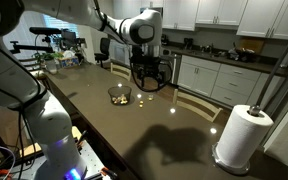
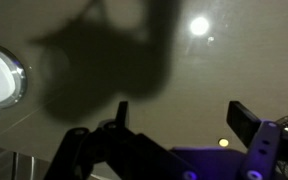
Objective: Move the black basket to the right of the table
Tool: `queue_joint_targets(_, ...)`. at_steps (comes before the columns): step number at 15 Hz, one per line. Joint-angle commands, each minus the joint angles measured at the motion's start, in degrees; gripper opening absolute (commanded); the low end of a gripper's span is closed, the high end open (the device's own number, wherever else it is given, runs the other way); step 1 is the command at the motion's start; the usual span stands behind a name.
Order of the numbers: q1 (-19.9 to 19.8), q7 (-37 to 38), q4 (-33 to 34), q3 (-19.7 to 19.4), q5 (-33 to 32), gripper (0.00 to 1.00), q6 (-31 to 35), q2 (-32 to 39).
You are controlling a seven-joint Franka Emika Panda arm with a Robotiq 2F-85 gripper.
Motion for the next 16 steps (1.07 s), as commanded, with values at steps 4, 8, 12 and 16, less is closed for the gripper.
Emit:
queue_joint_targets(4, 4.3, -5.03, 5.82, 3.77, 9.84, 1.0, 4.71, 10.14)
queue_joint_targets(8, 5.54, -8.79, 10.4, 6.75, 14.28, 1.0, 4.15, 16.55)
queue_joint_targets(12, 5.41, -10.72, 13.79, 10.09, 14.38, 1.0, 6.18, 22.97)
queue_joint_targets(16, 4.69, -8.65, 12.91, 12.17, 13.15, 1.0, 6.75, 23.86)
